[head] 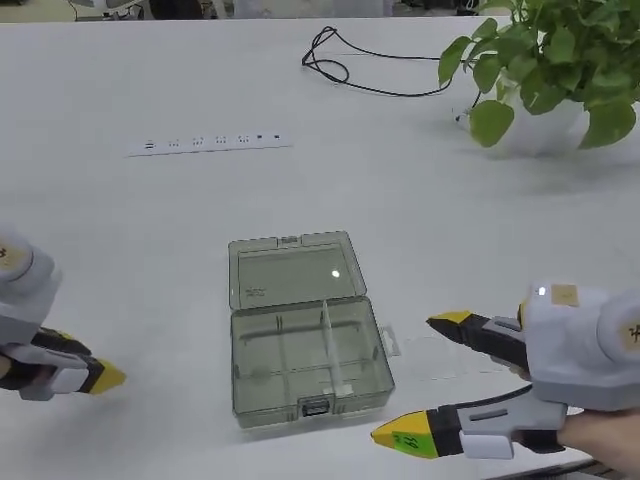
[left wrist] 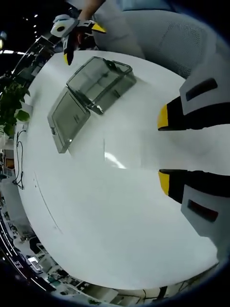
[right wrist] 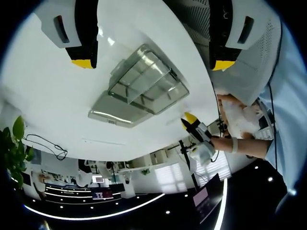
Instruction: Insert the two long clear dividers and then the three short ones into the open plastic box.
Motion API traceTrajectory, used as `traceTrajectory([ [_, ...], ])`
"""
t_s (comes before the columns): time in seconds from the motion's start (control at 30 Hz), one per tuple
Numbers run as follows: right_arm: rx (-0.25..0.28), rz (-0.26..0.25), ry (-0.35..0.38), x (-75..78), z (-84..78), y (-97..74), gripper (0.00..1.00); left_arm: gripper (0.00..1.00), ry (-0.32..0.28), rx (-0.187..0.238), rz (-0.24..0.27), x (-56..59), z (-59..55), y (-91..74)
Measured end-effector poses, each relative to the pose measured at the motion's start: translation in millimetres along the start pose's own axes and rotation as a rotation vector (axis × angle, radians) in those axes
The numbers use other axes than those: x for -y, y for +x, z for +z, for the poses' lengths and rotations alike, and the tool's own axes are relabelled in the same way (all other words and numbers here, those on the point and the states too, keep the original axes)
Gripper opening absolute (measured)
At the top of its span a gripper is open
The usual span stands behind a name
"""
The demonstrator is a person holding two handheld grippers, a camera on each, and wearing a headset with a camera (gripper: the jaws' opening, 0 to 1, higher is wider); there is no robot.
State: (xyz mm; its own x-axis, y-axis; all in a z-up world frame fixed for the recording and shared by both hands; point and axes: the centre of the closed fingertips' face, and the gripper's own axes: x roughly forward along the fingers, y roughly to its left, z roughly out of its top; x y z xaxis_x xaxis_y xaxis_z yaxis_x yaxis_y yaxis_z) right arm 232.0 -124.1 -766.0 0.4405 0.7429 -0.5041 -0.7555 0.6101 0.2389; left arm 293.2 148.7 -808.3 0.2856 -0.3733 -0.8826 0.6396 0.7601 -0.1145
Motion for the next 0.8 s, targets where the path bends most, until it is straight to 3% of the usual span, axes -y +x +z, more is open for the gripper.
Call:
traceTrajectory([
  [0.2, -0.004, 0.012, -0.018, -2.6, 7.0, 3.6, 0.97, 0.30, 0.003, 0.065, -0.012, 12.1, 16.5, -9.8],
  [0.5, 0.015, 0.004, 0.002, -0.3, 22.8, 11.6, 0.93, 0.30, 0.020, 0.174, -0.050, 42.8, 48.8, -20.8],
  [0.67, 0.037, 0.004, 0.049, 0.1, 34.1, 16.6, 0.91, 0.30, 0.025, 0.219, -0.074, 61.3, 61.4, -18.0],
  [0.8, 0.098, 0.014, 0.149, -0.8, 51.7, 22.1, 0.84, 0.30, 0.008, 0.263, -0.090, 75.3, 73.1, -13.5],
])
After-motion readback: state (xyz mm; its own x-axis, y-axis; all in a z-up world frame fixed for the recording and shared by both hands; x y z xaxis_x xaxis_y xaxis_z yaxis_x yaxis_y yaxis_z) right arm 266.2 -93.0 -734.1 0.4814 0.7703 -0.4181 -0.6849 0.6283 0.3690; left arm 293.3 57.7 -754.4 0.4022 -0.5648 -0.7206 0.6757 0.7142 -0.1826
